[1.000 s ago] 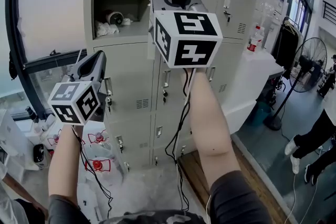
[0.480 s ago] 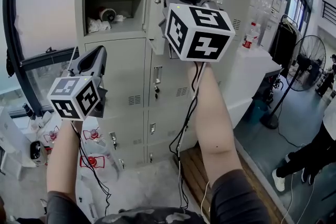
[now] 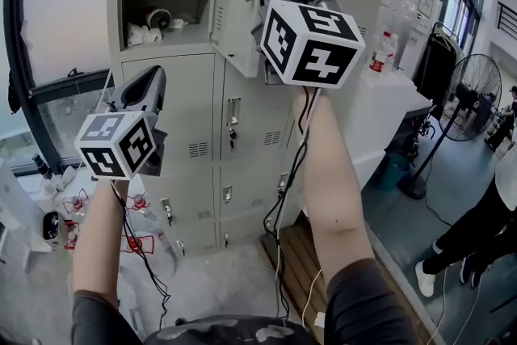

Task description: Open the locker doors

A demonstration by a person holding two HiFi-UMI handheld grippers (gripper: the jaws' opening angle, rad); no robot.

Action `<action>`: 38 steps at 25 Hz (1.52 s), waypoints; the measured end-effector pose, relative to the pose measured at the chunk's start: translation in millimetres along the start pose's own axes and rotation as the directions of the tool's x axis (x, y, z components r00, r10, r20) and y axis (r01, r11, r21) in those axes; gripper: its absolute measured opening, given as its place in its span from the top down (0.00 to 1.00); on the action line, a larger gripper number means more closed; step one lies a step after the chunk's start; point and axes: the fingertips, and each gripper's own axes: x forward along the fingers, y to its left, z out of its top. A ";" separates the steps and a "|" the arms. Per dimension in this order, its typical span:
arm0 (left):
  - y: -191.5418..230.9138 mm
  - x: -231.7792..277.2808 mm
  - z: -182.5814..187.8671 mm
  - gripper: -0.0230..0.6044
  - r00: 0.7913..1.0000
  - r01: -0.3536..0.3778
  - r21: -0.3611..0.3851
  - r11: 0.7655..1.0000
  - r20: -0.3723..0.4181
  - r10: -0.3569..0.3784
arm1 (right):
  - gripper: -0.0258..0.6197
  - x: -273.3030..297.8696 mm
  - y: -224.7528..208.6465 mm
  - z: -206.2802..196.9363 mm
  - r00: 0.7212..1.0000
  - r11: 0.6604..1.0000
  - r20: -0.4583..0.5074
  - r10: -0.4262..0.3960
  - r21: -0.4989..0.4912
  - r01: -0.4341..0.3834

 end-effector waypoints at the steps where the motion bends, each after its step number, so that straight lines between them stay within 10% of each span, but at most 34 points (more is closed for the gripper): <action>1: -1.8 0.4 -1.0 0.95 1.000 -0.004 -0.003 1.000 0.000 0.004 | 0.86 -0.6 -1.4 -0.6 1.000 1.000 0.000 0.000 0.004 0.000; 22: -16.1 -50.3 -23.9 0.95 0.986 -0.166 0.017 0.986 -0.028 0.167 | 0.86 -53.5 -0.6 -17.5 0.994 0.984 0.044 0.103 0.140 -0.108; 32: -4.3 -107.6 -66.0 0.95 0.965 -0.243 0.131 0.961 -0.066 0.254 | 0.72 -109.8 70.0 -50.0 0.962 0.945 0.105 0.251 0.187 -0.268; 38: 7.1 -162.2 -120.3 0.95 0.935 -0.291 0.141 0.946 -0.165 0.313 | 0.58 -141.9 156.4 -91.5 0.903 0.862 0.077 0.422 0.274 -0.426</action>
